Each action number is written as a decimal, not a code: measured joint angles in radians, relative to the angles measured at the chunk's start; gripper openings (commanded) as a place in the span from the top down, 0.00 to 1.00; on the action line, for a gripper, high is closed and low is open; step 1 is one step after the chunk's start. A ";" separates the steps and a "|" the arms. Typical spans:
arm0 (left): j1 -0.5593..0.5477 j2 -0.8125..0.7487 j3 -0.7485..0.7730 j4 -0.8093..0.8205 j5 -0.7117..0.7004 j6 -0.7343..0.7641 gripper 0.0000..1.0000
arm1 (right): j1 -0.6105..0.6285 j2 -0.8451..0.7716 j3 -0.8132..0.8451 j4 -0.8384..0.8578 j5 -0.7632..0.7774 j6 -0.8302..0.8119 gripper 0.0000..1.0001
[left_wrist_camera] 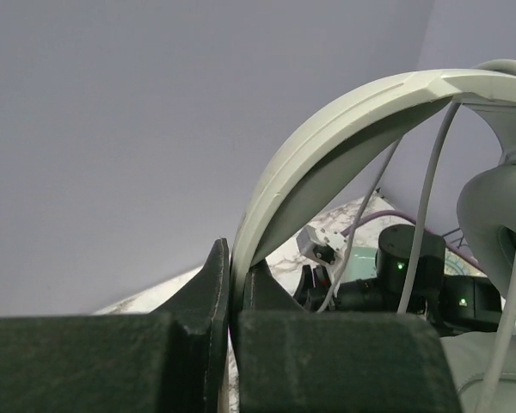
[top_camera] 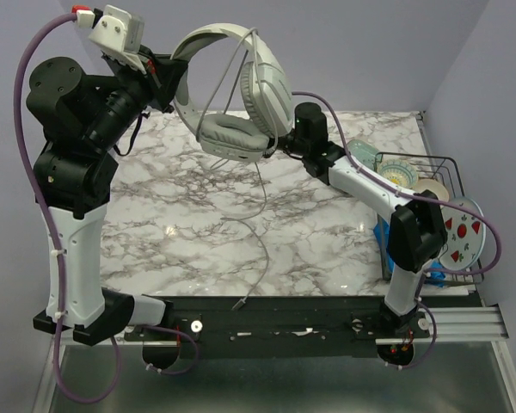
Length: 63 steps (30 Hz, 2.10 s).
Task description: Wrap the headphones
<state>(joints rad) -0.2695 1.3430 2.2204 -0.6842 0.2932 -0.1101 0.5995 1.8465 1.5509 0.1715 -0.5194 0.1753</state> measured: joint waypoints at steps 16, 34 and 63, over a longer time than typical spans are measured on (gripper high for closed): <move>0.000 0.026 0.024 0.013 -0.133 -0.034 1.00 | -0.003 -0.001 -0.186 0.028 -0.077 -0.044 0.49; 0.000 0.041 0.023 0.017 -0.193 -0.034 1.00 | 0.027 -0.130 -0.344 0.035 -0.039 -0.130 0.95; 0.394 0.455 0.089 0.064 -0.573 -0.201 1.00 | 0.552 -0.159 -0.287 -0.478 0.382 -0.428 0.99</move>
<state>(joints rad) 0.1249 1.7977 2.3096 -0.6197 -0.2802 -0.3111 1.1519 1.6871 1.2636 -0.3069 -0.1371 -0.2523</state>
